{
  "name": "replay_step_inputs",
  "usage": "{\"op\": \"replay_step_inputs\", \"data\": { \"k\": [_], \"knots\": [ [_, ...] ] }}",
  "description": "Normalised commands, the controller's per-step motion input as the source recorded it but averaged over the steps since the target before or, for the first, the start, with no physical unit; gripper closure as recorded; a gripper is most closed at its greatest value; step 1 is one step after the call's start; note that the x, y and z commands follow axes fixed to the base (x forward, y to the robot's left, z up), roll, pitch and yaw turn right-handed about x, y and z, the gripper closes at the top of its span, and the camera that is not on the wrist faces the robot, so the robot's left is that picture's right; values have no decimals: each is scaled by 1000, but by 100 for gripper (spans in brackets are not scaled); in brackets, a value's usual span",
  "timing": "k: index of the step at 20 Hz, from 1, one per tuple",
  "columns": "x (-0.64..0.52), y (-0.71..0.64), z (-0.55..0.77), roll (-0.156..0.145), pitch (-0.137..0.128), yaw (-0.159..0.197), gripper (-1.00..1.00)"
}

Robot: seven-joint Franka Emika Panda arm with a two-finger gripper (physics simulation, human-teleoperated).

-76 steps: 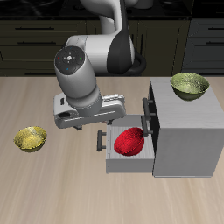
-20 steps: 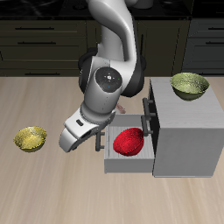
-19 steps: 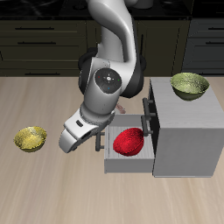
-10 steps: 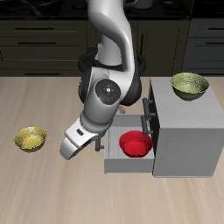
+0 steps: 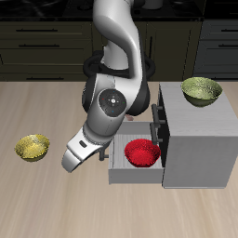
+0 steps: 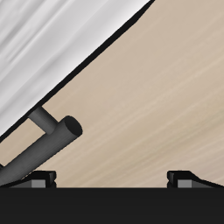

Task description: Place the red bowl in the bottom drawer of the white cabinet and close the drawer

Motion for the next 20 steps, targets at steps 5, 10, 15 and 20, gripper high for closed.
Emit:
{"op": "replay_step_inputs", "data": {
  "k": [5, 10, 15, 20],
  "knots": [
    [-63, 497, -453, 112, -40, -55, -100],
    [18, 876, -292, 225, -110, -51, -100],
    [-92, 698, -204, 194, -54, -33, -100],
    [-124, 947, -497, 267, -37, 13, -100]
  ]
}}
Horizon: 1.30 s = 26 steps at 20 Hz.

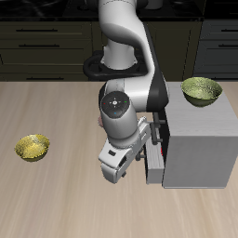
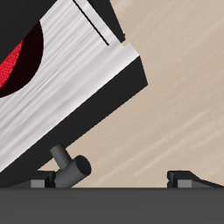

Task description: Place the red bowl in the bottom drawer of the white cabinet and close the drawer

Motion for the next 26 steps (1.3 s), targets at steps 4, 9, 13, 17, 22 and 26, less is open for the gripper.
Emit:
{"op": "replay_step_inputs", "data": {
  "k": [4, 9, 13, 17, 22, 26],
  "knots": [
    [-84, 936, -401, 207, -103, 103, -100],
    [-50, 1488, -262, 262, -159, 236, -100],
    [-127, 1637, -410, 307, -115, 322, -100],
    [-204, 1552, -343, 332, -225, 430, -100],
    [-130, 667, 19, 159, -88, 226, -100],
    [-300, 662, 647, 153, -207, 83, -100]
  ]
}}
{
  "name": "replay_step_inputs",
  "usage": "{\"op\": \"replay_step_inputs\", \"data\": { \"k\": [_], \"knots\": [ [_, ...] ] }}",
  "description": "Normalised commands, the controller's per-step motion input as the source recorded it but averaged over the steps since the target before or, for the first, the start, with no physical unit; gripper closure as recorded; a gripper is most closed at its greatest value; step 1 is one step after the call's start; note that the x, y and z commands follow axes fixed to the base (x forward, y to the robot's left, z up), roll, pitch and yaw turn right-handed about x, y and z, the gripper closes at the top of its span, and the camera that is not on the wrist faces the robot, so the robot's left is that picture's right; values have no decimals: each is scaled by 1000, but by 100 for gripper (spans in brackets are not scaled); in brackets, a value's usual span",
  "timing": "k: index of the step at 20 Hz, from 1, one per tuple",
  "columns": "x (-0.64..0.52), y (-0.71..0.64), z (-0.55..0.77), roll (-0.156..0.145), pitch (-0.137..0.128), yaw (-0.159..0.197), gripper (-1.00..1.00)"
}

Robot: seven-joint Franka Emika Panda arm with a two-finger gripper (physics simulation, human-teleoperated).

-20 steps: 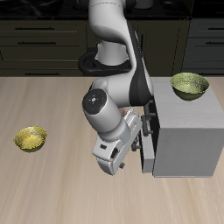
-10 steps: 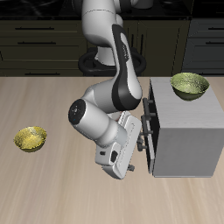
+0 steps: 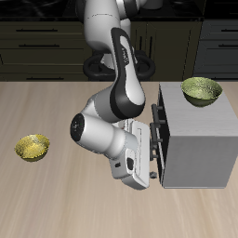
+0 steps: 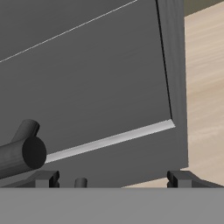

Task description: Place the red bowl in the bottom drawer of the white cabinet and close the drawer

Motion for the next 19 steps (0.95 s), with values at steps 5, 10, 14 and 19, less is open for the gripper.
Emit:
{"op": "replay_step_inputs", "data": {
  "k": [5, 10, 14, 19],
  "knots": [
    [-316, 946, 478, 149, -120, 19, -100],
    [-725, 977, 396, 218, -181, -6, -100],
    [-678, 802, 124, 285, -155, 204, -100],
    [-486, 304, 29, 42, -48, -54, -100]
  ]
}}
